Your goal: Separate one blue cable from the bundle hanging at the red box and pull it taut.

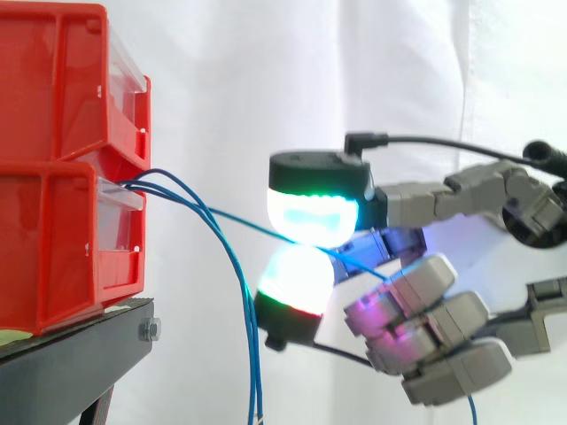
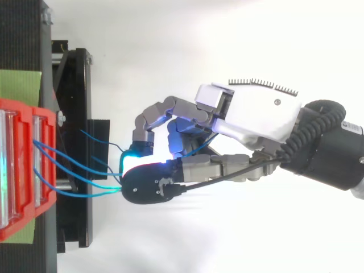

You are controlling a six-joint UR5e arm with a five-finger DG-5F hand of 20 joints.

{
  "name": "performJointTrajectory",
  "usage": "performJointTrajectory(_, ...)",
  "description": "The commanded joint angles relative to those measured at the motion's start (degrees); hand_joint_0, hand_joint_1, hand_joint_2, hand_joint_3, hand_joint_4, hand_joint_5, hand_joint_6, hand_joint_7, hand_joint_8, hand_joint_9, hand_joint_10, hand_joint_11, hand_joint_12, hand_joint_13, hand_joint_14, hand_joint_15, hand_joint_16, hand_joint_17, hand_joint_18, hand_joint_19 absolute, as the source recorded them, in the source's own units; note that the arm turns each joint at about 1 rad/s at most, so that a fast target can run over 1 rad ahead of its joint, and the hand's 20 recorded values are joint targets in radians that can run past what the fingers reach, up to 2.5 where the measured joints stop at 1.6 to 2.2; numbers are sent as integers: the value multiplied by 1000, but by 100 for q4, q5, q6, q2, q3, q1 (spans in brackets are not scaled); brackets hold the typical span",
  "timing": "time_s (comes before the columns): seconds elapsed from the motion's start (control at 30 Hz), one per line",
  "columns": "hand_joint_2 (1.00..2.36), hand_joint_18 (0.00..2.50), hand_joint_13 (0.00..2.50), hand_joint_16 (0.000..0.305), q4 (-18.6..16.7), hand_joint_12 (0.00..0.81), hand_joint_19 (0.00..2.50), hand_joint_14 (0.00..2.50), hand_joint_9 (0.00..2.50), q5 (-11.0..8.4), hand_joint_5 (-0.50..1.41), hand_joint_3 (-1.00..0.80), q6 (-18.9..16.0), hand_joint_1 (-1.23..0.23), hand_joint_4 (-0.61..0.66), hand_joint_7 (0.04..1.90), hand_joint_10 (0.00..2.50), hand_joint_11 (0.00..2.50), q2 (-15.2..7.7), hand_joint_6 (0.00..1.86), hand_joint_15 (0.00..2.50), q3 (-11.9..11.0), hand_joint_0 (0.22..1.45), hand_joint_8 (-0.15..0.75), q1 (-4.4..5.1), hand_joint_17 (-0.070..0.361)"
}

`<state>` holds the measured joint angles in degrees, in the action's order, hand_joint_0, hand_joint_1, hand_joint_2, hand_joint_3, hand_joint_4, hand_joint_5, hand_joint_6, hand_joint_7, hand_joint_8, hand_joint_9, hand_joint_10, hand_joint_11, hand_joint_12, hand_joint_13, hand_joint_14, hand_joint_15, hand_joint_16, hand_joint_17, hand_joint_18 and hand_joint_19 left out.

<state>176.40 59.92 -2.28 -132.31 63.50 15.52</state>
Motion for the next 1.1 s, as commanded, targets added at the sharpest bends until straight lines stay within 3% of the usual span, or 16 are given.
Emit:
performJointTrajectory(0.0,1020,1199,622,39,-115,402,1705,2500,514,38,-225,-224,0,-605,117,1014,2500,828,3,1010,1114,189,752,389,12,88)
performJointTrajectory(0.1,1019,1197,617,39,-414,400,1692,2500,509,125,-225,-224,0,-603,117,1010,2500,831,3,1010,1113,313,753,395,21,88)
performJointTrajectory(0.3,1019,1190,619,41,-686,410,1640,2500,453,169,-226,-225,0,-598,127,986,2500,858,3,1013,1106,400,752,392,30,91)
performJointTrajectory(0.67,1019,1171,645,43,-712,422,1449,2500,423,169,-227,-234,43,-593,134,964,2500,1050,-6,1014,1115,400,750,420,30,97)
performJointTrajectory(1.07,1019,1182,653,45,-721,428,1427,2500,457,152,-226,-237,52,-595,129,965,2500,1135,-6,1013,1171,400,751,420,30,101)
